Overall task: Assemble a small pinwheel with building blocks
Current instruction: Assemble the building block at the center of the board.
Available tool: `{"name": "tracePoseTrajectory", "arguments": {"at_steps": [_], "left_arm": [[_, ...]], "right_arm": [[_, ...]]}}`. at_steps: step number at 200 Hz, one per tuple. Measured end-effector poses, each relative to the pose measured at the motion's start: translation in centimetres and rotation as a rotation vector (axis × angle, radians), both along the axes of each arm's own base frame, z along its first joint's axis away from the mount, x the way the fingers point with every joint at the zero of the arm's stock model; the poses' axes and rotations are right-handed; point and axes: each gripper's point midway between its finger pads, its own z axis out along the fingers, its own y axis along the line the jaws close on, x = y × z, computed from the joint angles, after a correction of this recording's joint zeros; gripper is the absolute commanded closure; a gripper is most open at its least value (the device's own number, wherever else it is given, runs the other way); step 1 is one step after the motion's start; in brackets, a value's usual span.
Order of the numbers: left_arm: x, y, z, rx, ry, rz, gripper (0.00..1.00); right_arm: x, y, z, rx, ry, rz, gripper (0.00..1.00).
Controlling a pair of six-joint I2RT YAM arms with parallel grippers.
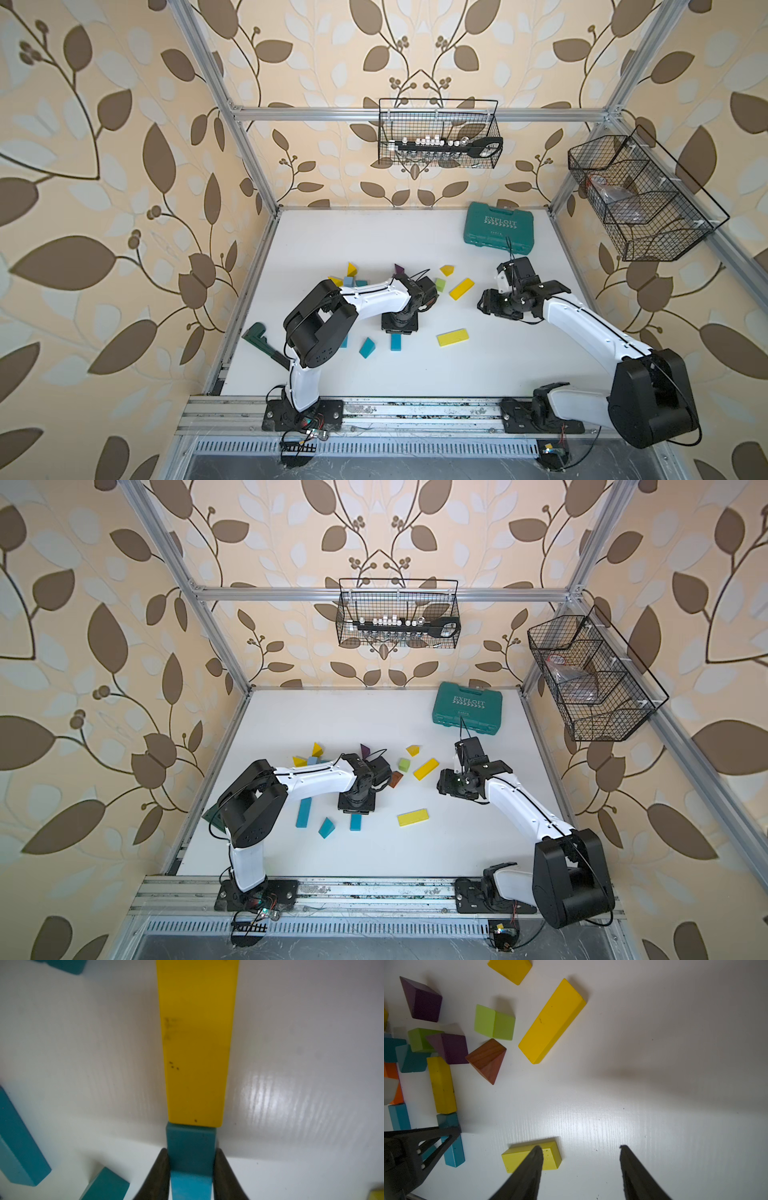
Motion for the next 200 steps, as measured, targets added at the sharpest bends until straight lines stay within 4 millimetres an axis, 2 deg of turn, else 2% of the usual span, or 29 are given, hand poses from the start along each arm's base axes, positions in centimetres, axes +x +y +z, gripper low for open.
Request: {"name": "tracePoseTrajectory", "arguments": {"at_steps": [68,93,114,146,163,200], "left_arm": [[0.2,-0.6,-0.2,-0.011,0.01,-0.009,0.63],[0.2,-0.6,-0.2,-0.01,0.009,-0.008,0.68],[0.2,-0.6,-0.2,-0.01,0.009,-0.002,0.68],[0.1,-0.5,-0.2,-0.01,0.009,0.011,0.64],[0.1,-0.5,-0.2,-0.007,0.01,0.014,0.58],[0.0,-0.3,-0.2,-0.002,0.011,0.02,0.54]], "right_arm": [[-0.1,0.0,-0.2,-0.001,0.003,0.0,0.39],[-0.3,-0.1,-0.5,-0.002,0.012,0.0,0.39],[-0.4,-0.1,-0.6,-0.002,0.015,0.0,0.39],[-0.5,-0.1,-0.8,-0.003,0.017,0.0,0.39],[-0.5,-0.1,-0.8,-0.003,0.018,0.0,0.39],[-0.5,-0.1,-1.0,-0.004,0.023,0.0,0.39]]}}
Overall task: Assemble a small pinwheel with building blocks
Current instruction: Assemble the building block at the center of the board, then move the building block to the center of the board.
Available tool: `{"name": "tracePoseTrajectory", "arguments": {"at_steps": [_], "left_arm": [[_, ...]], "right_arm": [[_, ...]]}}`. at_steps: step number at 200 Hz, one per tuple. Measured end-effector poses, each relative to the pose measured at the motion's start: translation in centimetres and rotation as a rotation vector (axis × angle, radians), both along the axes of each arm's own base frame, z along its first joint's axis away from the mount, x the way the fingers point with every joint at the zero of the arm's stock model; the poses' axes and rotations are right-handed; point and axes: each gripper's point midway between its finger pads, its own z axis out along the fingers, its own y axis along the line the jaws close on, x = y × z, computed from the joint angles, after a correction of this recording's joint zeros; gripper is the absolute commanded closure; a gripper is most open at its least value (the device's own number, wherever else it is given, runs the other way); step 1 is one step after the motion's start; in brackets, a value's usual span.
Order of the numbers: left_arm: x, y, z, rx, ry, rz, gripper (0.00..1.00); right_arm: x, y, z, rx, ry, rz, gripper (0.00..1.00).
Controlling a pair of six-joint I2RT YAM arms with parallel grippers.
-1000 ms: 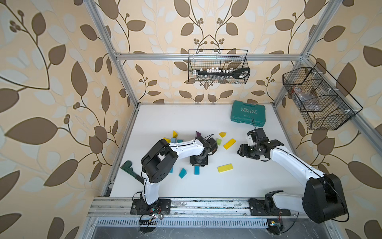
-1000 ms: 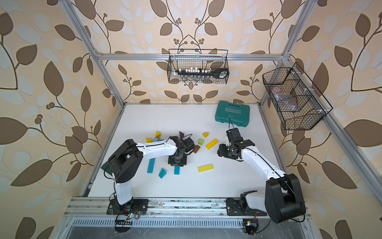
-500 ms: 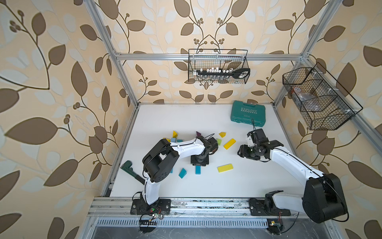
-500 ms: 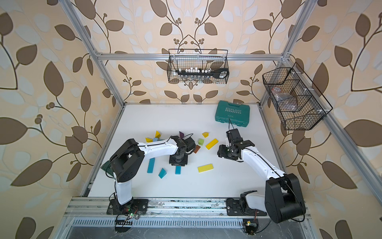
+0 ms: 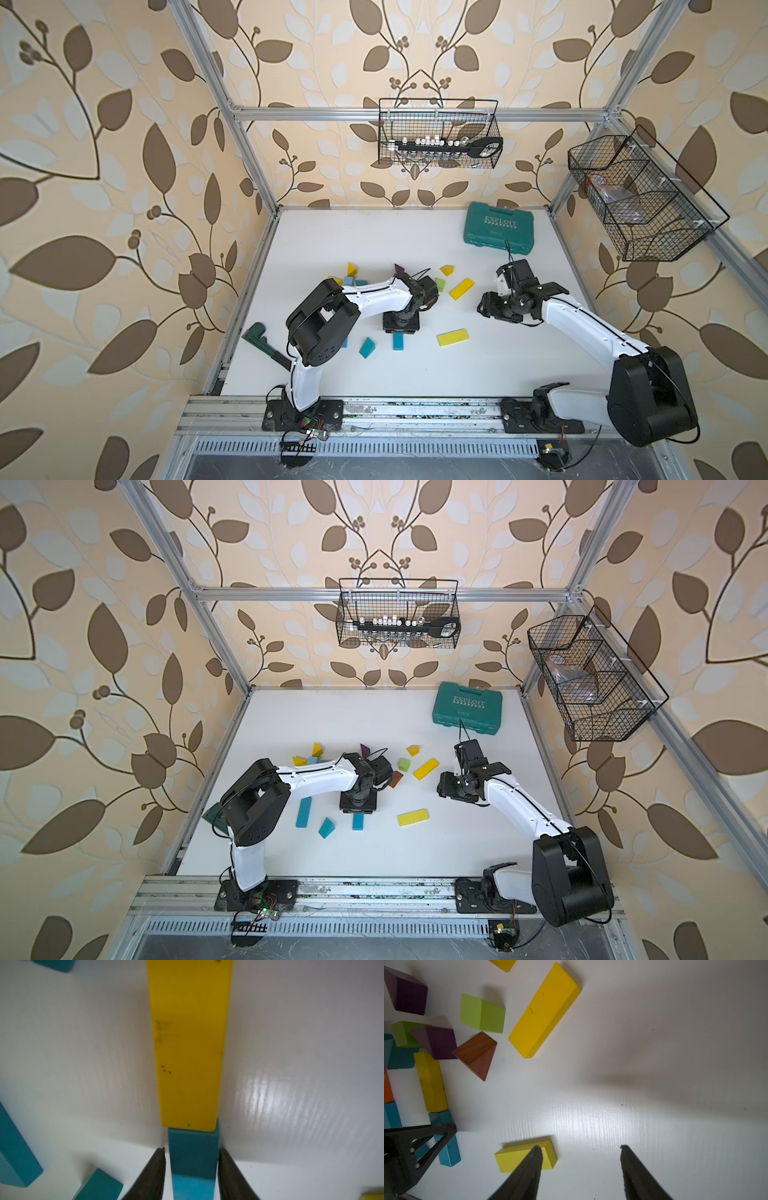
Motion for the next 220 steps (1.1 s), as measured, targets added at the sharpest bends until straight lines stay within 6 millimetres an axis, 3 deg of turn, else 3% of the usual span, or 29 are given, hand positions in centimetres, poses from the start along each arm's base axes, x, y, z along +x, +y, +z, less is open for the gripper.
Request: {"name": "tracePoseTrajectory", "arguments": {"at_steps": [51,69,81,104,128,149,165,220], "left_arm": [[0.0,0.0,0.0,0.002,0.0,-0.001,0.55],[-0.1,0.2,0.1,0.007,0.003,-0.004,0.4],[-0.2,0.4,0.4,0.013,0.002,-0.002,0.38],[0.0,0.4,2.2,-0.015,-0.028,-0.015,0.26],[0.1,0.8,5.9,-0.09,-0.11,-0.01,0.13],[-0.4,2.3,9.0,-0.15,-0.181,-0.01,0.03],[-1.2,3.9,10.1,-0.175,-0.209,-0.004,0.01],[-3.7,9.2,8.8,-0.145,-0.21,0.051,0.01]], "right_arm": [[-0.1,0.0,-0.1,0.001,0.002,0.0,0.38],[0.0,0.2,0.0,0.012,0.0,0.004,0.38],[0.5,0.7,0.3,0.032,-0.009,0.01,0.38],[2.1,2.8,1.3,0.053,-0.051,0.071,0.37],[4.5,6.6,2.7,0.046,-0.121,0.204,0.36],[7.0,8.6,3.0,0.037,-0.168,0.301,0.37],[8.7,9.5,2.4,0.017,-0.178,0.381,0.37],[11.7,12.0,0.6,-0.035,-0.188,0.609,0.4]]}}
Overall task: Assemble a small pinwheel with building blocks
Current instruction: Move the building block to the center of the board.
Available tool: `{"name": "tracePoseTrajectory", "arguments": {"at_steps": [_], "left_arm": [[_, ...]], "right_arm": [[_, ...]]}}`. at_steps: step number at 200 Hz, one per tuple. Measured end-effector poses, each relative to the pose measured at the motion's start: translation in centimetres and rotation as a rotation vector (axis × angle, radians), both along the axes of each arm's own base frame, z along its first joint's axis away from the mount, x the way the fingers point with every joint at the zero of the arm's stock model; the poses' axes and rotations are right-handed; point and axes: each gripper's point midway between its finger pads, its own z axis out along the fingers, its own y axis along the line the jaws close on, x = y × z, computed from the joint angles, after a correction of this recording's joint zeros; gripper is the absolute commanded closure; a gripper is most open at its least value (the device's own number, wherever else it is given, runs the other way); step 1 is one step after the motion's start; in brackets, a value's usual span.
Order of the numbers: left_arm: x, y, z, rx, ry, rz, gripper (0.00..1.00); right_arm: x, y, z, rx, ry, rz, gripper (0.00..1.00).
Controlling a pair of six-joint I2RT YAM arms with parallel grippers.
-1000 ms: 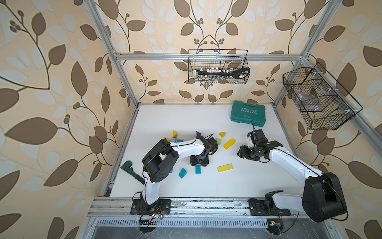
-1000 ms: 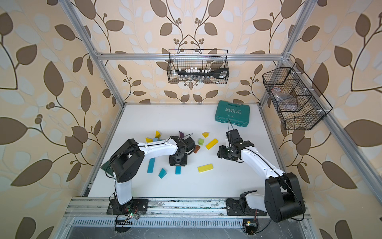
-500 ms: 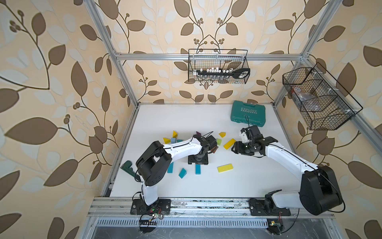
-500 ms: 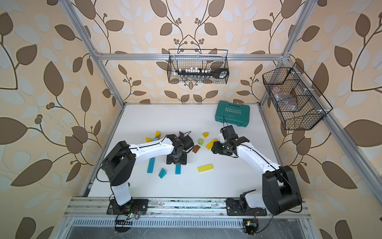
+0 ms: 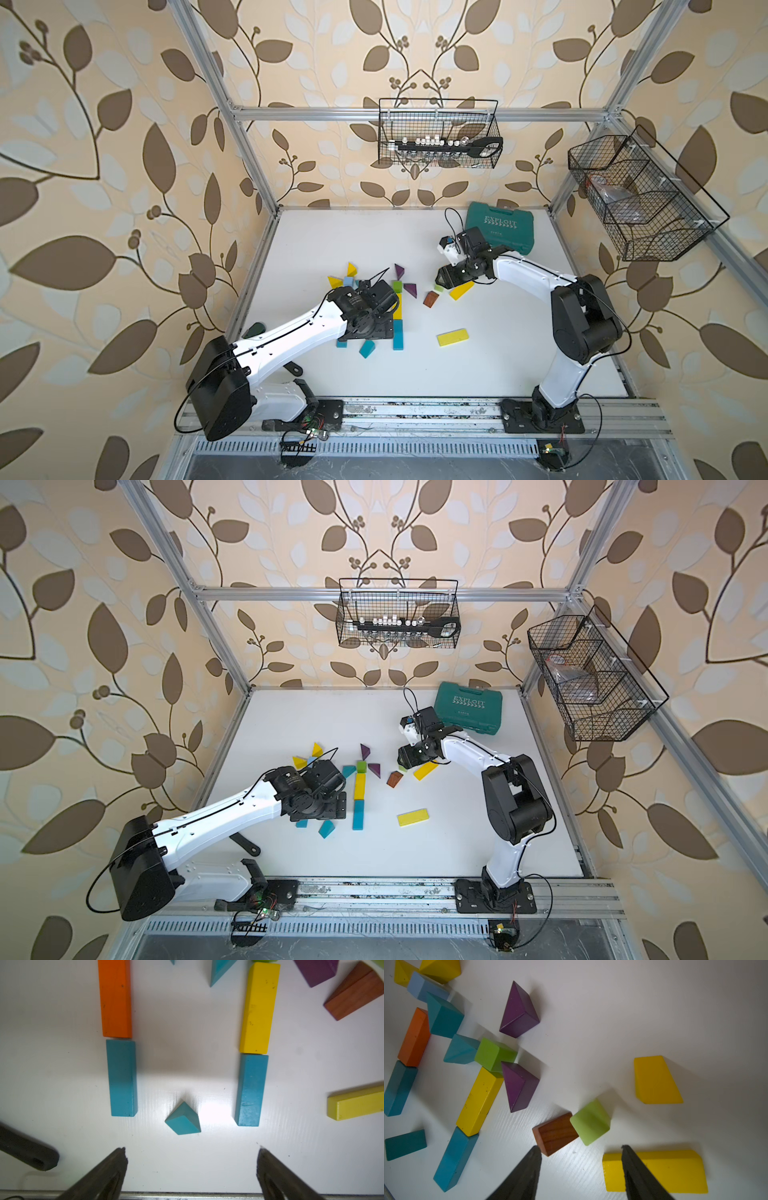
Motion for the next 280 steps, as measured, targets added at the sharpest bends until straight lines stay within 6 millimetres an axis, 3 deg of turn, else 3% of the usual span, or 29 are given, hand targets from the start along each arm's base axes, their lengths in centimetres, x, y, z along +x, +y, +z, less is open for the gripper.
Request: {"name": "tracePoseTrajectory", "arguments": {"at_steps": [37,82,108,147,178,202,258,280], "left_arm": [[-0.1,1.3,0.0,-0.011,-0.012,0.033,0.01],[0.1,1.5,0.1,-0.009,-0.015,0.028,0.01],[0.2,1.7,0.0,-0.008,-0.015,0.033,0.01],[0.5,1.7,-0.1,-0.008,-0.016,0.034,0.01],[0.5,1.7,-0.5,0.005,-0.006,0.028,0.01],[0.6,1.6,-0.7,0.012,0.001,0.024,0.01],[0.6,1.6,-1.2,0.028,0.015,0.018,0.01],[0.6,1.6,-1.5,0.038,0.024,0.017,0.01]], "right_arm": [[1.0,1.2,-0.9,-0.045,0.004,0.1,0.44],[0.4,1.8,-2.5,-0.087,0.043,0.168,0.46],[0.6,1.3,-3.1,-0.123,0.045,0.163,0.52],[0.5,0.4,-4.5,-0.18,0.068,0.147,0.49],[0.7,0.0,-4.5,-0.2,0.06,0.135,0.6],[1.2,-0.7,-4.6,-0.227,0.053,0.084,0.72],[2.5,-4.7,-4.4,-0.238,0.085,-0.21,0.71],[2.2,-5.1,-4.4,-0.236,0.101,-0.306,0.71]]}}
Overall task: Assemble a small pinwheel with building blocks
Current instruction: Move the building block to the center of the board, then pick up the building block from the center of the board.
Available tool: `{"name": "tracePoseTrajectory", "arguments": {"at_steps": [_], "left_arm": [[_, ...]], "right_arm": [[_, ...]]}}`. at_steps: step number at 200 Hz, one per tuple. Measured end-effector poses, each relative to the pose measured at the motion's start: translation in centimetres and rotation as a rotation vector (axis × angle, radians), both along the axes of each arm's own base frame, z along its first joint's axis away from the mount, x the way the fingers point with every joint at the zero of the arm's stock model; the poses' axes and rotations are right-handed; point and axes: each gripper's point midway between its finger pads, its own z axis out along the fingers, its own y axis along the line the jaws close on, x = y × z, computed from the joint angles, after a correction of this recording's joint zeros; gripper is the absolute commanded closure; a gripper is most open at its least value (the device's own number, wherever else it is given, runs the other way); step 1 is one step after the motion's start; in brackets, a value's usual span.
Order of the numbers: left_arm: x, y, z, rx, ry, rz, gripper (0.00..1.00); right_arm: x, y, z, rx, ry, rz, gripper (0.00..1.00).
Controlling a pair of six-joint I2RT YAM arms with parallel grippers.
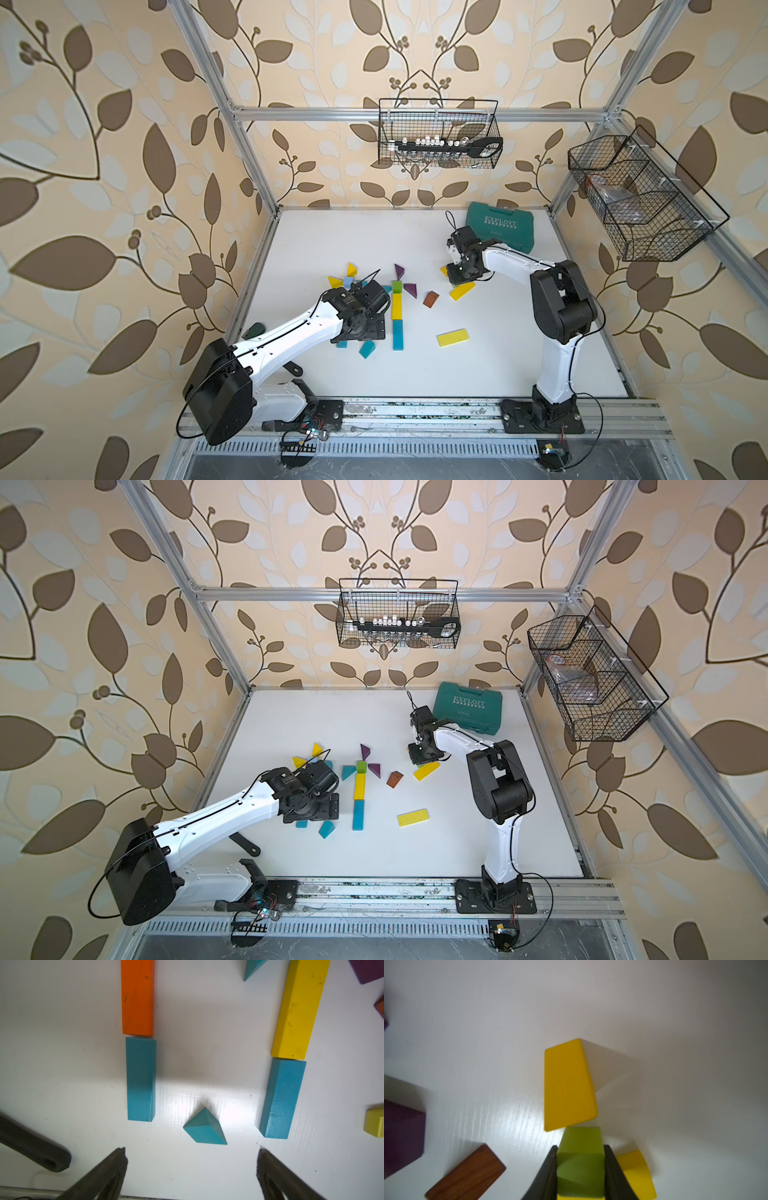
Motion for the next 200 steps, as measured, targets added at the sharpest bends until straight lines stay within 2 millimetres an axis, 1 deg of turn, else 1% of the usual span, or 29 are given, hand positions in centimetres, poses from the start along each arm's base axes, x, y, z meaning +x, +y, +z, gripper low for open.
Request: {"name": "tracePoseTrajectory", "arguments": {"at_steps": [33,42,53,67,84,107,119,142,164,185,200], "left_arm": [[0.1,-0.1,-0.1,-0.002,-0.001,0.0,0.01],[0.1,-0.2,-0.1,-0.003,-0.003,0.0,0.01],[0.2,-0.2,-0.1,-0.005,-0.005,0.0,0.01],[0.3,-0.3,0.0,-0.008,-0.007,-0.001,0.01],[0.3,-0.3,0.0,-0.008,-0.007,-0.002,0.01],[0.3,-0.3,0.0,-0.006,-0.007,-0.012,0.01],[0.2,-0.3,0.0,-0.004,-0.006,-0.02,0.01],[0.5,-0.3,0.2,-0.001,-0.005,-0.023,0.01],[1.0,-0.8,1.1,-0.011,-0.021,-0.034,0.01],[1.6,-1.4,2.2,-0.029,-0.045,-0.041,0.01],[2.1,-1.6,2.8,-0.037,-0.056,-0.04,0.01]], "right_arm": [[-0.8,1.1,0.0,-0.014,0.004,-0.077,0.7],[-1.0,1.4,0.0,-0.022,0.009,-0.091,0.65],[-1.3,1.7,0.0,-0.026,0.013,-0.114,0.56],[-1.7,1.7,-0.2,-0.035,0.022,-0.131,0.54],[-1.9,1.4,-0.2,-0.045,0.03,-0.155,0.45],[-1.9,1.3,0.0,-0.046,0.036,-0.149,0.42],[-1.5,1.6,0.5,-0.03,0.029,-0.13,0.39],[-0.8,2.3,2.3,0.039,0.005,-0.068,0.38],[0.5,2.0,4.0,0.104,-0.027,-0.017,0.36],[1.5,1.1,4.4,0.123,-0.042,0.029,0.33],[2.1,0.9,4.3,0.131,-0.045,0.073,0.32]]}}
